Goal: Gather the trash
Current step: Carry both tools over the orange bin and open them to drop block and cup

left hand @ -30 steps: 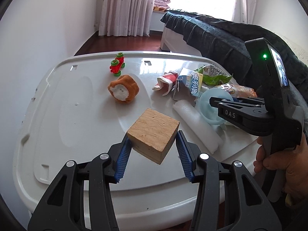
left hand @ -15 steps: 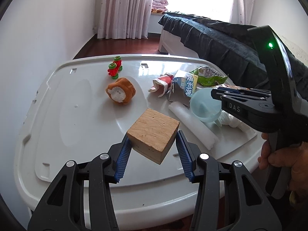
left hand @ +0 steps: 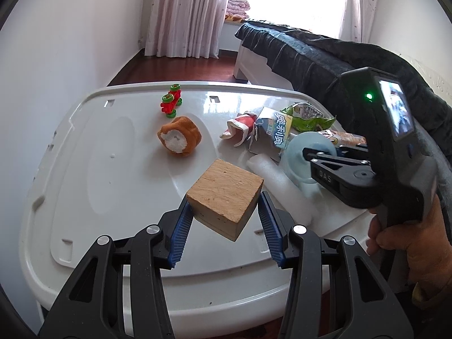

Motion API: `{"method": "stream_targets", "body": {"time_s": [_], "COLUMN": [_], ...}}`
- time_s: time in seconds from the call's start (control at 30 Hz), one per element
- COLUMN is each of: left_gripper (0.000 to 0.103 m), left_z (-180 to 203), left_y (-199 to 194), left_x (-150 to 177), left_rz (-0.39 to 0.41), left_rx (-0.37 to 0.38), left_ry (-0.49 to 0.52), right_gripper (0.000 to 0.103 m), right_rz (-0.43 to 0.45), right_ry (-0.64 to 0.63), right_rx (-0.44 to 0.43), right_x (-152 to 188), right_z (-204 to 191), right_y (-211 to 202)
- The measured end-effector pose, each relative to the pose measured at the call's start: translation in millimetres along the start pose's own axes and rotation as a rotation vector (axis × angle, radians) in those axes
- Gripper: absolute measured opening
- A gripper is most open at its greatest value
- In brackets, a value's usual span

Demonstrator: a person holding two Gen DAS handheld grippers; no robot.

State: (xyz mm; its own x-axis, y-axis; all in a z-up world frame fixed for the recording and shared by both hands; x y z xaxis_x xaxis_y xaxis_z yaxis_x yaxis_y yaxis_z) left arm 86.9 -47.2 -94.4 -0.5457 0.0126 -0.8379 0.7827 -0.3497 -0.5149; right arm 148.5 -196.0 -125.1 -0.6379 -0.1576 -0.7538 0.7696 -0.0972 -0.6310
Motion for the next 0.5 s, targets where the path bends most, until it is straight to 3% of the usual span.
{"method": "stream_targets", "body": {"time_s": [0.27, 0.5], "left_gripper": [0.046, 0.046], "left_z": [1, 9], "left_y": [-2, -38], "left_x": [-1, 11], "left_rz": [0.006, 0.01], "left_rx": [0.003, 0.005], "left_ry": [0.0, -0.007], "right_gripper": [0.014, 0.014], "right_rz": [0.057, 0.146], "right_ry": [-0.03, 0.006], "right_rx": [-0.01, -0.103], "right_x": [-10, -9], "right_z": [-2, -16], "right_y": [-21, -97]}}
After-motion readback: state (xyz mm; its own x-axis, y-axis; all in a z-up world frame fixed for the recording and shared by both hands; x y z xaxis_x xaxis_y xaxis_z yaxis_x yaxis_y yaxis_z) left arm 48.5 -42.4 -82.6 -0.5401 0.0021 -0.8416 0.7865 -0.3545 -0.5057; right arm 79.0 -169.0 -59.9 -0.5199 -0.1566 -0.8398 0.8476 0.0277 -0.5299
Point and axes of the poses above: each gripper's, at about its wrist camera, not at the fingertips, and y roughly the way its jaws point, z to its right, x to its underside, the point moved 6 cm from there along y, roughly the way its jaws point, and after that the axes turned 15 degrees about z, right-handed, at the moved point
